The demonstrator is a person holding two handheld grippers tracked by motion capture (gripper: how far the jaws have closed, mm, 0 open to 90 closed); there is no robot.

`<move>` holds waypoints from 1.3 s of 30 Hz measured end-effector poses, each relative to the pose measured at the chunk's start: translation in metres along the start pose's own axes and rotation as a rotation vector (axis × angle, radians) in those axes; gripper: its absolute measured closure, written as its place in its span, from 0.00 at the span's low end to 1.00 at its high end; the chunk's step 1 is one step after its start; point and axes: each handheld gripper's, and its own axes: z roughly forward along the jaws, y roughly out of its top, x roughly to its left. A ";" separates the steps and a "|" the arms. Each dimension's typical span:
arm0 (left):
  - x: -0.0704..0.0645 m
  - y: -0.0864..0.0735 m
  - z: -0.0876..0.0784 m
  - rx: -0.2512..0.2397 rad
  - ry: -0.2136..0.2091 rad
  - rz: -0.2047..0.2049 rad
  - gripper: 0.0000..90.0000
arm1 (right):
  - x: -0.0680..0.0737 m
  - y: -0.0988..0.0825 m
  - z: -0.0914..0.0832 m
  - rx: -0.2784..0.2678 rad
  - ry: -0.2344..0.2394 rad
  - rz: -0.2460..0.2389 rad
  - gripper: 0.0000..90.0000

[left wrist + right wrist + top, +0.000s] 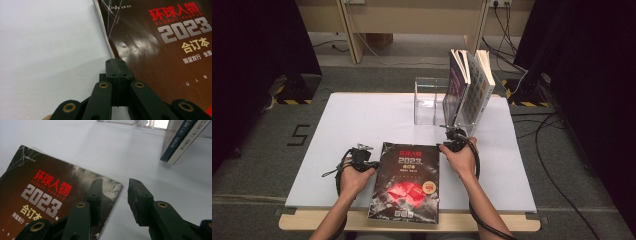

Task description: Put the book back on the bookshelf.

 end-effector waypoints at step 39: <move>-0.018 -0.001 -0.008 -0.013 -0.069 -0.018 0.73 | -0.010 0.005 0.024 0.075 0.006 0.045 0.66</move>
